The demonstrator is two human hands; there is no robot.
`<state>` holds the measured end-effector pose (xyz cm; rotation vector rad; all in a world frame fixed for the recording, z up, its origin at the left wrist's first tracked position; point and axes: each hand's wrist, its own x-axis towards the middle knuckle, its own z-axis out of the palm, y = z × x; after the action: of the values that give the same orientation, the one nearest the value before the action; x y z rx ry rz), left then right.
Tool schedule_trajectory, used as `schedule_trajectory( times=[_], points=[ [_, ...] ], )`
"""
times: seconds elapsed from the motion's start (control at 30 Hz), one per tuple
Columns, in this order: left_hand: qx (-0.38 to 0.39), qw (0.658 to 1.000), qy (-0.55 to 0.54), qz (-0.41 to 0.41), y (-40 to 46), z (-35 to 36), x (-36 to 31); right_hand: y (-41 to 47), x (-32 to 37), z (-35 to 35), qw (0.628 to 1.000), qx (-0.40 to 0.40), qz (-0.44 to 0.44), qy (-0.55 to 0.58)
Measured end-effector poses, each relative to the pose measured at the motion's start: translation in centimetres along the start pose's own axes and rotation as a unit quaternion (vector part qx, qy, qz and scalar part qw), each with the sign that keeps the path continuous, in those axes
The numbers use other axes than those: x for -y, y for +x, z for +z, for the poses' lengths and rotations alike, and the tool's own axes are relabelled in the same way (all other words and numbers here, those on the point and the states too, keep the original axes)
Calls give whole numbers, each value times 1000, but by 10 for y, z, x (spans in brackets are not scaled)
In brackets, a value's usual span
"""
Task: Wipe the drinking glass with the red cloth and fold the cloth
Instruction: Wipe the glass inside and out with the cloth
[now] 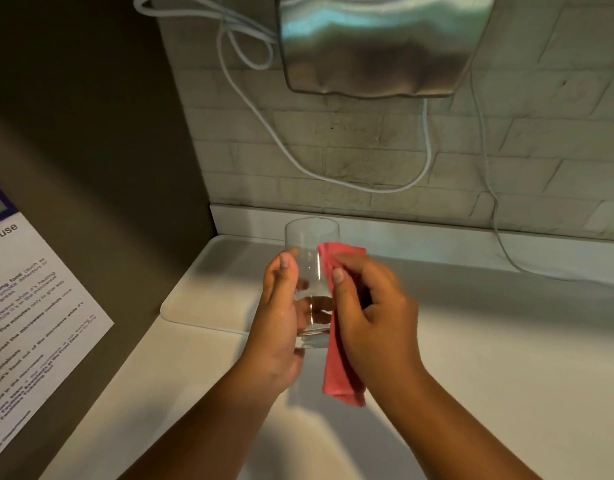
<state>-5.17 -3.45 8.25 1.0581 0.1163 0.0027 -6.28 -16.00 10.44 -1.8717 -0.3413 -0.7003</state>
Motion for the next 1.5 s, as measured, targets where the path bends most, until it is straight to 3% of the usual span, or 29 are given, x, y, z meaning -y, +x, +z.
schedule_trajectory(
  times=[0.1,0.23,0.33,0.43,0.57,0.63,0.73,0.83,0.93,1.0,1.07,1.33,1.5],
  points=[
    [-1,1000,27,-8,-1,-4,8,-10,4,4,988,59,-94,-107],
    [3,998,58,-16,-9,-1,16,10,4,4,985,44,-100,-134],
    [-2,1000,17,-22,-11,4,10,32,-1,0,1000,-1,-13,-17],
    [4,998,-59,-37,-8,2,3,34,-6,0,985,-16,115,125],
    [-2,997,-64,-33,1,-2,-2,15,-7,2,964,-3,158,214],
    [-14,998,-46,-36,3,-2,-6,6,-3,1,982,5,96,162],
    [-16,1000,4,-26,2,-4,-5,-4,2,2,994,58,-87,-21],
    [-7,999,24,-32,-2,-6,6,6,6,4,981,82,-126,-126],
    [-14,998,-19,-66,-4,-6,8,25,8,1,999,34,-18,-16],
    [-8,994,-78,-81,-2,-8,5,35,7,-4,987,-7,106,118],
    [-2,991,-100,-89,0,-11,2,40,3,-12,969,-45,158,185],
    [77,993,-40,-76,-5,-15,-14,30,-4,-33,949,-53,179,255],
    [37,990,-98,-89,-1,-12,-15,25,-2,-33,948,-44,173,264]
  ],
)
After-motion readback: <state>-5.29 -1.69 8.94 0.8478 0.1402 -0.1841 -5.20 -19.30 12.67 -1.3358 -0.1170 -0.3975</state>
